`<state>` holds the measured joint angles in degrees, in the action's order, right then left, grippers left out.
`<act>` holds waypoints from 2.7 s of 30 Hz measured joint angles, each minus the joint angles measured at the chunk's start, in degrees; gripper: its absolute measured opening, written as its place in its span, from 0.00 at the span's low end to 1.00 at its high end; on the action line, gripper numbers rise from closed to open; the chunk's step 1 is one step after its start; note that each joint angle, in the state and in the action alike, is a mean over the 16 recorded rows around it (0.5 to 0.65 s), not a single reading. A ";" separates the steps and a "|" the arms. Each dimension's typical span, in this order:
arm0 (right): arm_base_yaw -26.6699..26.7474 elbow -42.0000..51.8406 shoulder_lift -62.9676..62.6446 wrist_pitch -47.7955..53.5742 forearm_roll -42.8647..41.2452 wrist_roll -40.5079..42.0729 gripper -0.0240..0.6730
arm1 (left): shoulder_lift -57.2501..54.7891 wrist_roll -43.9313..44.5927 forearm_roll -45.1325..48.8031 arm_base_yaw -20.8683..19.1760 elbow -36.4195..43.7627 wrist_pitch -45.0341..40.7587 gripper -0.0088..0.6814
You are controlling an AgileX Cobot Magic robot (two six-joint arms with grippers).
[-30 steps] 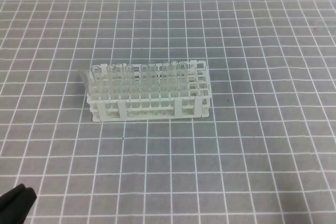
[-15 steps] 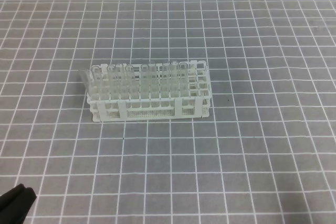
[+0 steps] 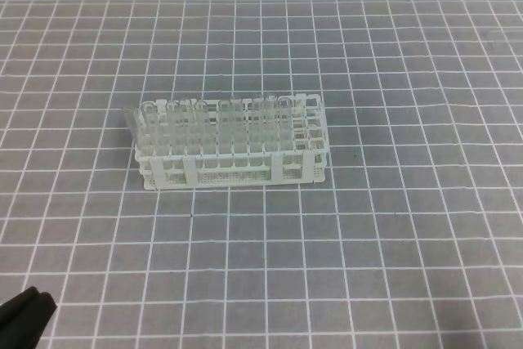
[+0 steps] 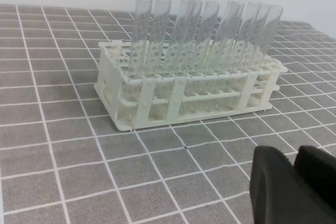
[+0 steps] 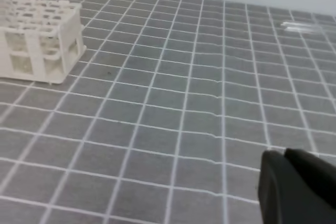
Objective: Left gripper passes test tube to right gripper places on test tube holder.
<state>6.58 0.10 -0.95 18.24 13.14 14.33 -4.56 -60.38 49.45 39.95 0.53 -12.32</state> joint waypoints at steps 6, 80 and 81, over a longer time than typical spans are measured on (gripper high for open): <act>0.00 0.00 0.00 0.63 4.09 -0.40 0.03 | -0.07 0.01 0.04 -0.01 0.13 0.00 0.02; 0.00 0.00 0.25 0.92 8.79 -0.24 0.03 | 0.28 67.42 -60.05 -9.63 -0.14 10.63 0.02; 0.00 0.00 0.25 0.92 8.79 -0.24 0.03 | 0.33 67.49 -60.13 -11.60 -0.14 10.81 0.02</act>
<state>6.58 0.10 -0.70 19.16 21.92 14.09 -4.23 7.11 -10.69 28.35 0.39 -1.50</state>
